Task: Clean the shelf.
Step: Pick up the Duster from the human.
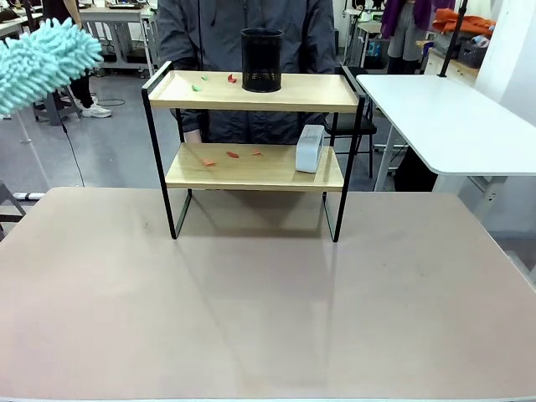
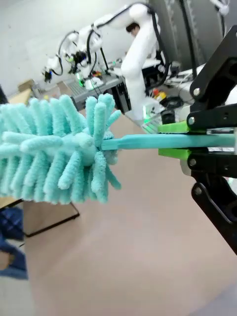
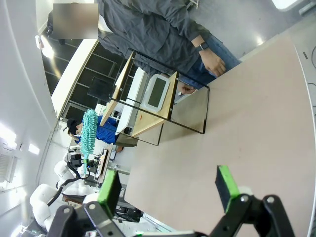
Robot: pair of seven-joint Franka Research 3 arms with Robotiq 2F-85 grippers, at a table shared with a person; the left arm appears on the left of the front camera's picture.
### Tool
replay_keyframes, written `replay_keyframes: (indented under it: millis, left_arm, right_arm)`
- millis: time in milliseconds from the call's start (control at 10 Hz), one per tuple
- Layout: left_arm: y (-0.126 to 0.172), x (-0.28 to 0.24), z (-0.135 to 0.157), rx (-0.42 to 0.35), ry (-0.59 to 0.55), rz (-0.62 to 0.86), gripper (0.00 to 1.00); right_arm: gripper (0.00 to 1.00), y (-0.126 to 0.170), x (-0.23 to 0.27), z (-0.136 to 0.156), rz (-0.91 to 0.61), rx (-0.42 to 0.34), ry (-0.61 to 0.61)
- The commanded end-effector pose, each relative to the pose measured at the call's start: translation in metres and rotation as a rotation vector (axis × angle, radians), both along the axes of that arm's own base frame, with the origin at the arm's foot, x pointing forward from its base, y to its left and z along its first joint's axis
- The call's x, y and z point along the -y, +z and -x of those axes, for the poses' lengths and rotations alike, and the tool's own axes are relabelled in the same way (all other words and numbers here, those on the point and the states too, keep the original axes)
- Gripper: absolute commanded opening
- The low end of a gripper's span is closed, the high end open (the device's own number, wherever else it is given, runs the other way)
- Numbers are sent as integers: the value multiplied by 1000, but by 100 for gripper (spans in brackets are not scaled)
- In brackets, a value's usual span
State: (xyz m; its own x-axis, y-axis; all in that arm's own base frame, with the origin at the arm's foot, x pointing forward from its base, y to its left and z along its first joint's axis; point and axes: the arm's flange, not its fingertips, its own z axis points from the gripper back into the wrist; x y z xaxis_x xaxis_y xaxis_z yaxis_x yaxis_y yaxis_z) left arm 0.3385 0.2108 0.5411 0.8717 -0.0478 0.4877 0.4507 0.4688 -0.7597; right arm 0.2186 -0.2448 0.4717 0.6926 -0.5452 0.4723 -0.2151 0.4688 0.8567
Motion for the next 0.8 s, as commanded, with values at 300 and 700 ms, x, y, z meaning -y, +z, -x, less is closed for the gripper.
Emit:
replay_keyframes:
  millis: [300, 700]
  left_arm:
    - [-55, 24, -9, -36, -76, -155, 0]
    - [-46, 10, 6, 25, -34, -88, 0]
  right_arm:
    - [100, 2, 1, -3, 0, 38, -1]
    - [100, 2, 1, -3, 0, 38, -1]
